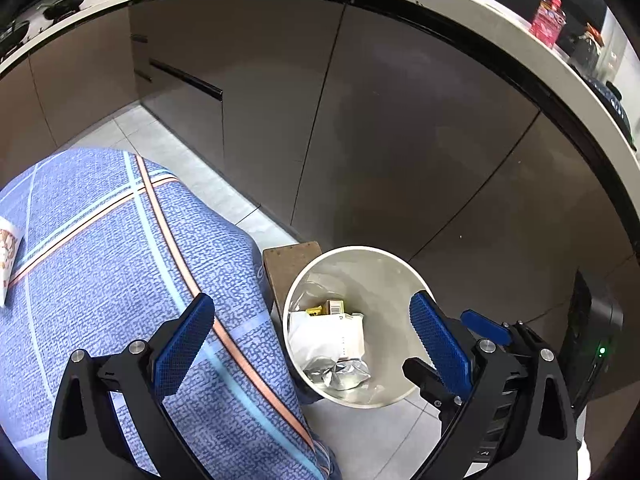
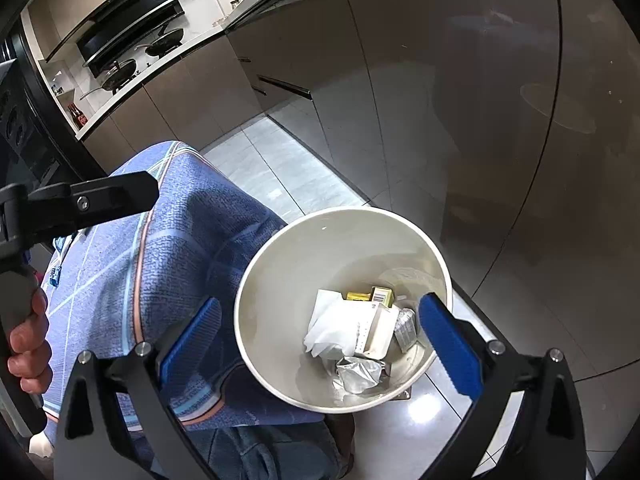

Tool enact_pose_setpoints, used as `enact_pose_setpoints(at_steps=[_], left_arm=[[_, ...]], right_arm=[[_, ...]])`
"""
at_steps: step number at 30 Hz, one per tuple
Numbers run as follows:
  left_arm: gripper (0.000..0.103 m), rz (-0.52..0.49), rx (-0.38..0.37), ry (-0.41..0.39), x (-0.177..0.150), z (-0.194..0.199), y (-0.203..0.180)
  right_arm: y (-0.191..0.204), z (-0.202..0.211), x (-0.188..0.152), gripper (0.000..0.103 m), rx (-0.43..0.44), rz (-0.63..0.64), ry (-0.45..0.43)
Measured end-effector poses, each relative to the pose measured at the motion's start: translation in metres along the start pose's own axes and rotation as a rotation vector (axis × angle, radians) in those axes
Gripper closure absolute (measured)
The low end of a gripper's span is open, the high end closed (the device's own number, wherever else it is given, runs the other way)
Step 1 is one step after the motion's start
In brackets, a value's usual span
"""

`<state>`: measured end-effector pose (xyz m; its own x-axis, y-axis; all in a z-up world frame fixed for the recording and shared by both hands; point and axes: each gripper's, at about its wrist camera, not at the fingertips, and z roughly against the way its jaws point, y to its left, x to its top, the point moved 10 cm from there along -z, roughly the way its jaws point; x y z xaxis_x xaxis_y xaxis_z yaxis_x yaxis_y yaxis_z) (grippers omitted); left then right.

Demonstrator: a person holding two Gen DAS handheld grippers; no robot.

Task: Collect trash
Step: 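Move both tools back over the table toward the blue-white packet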

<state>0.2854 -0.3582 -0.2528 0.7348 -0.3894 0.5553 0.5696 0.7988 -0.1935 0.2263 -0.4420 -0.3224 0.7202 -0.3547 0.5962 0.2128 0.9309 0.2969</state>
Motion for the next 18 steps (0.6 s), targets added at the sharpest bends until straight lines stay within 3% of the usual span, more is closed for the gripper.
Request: enact_pose_setpoints(at_steps=[8, 18], left_arm=[[0.009, 0.028, -0.008, -0.028, 0.007, 0.032, 0.010], [0.009, 0.121, 0.033, -0.099, 0.007, 0.104, 0.058]], right_arm=[[0.023, 0.013, 0.008, 0.003, 0.018, 0.025, -0.012], [0.095, 0.037, 0.026, 0.003, 0.117, 0.142, -0.028]])
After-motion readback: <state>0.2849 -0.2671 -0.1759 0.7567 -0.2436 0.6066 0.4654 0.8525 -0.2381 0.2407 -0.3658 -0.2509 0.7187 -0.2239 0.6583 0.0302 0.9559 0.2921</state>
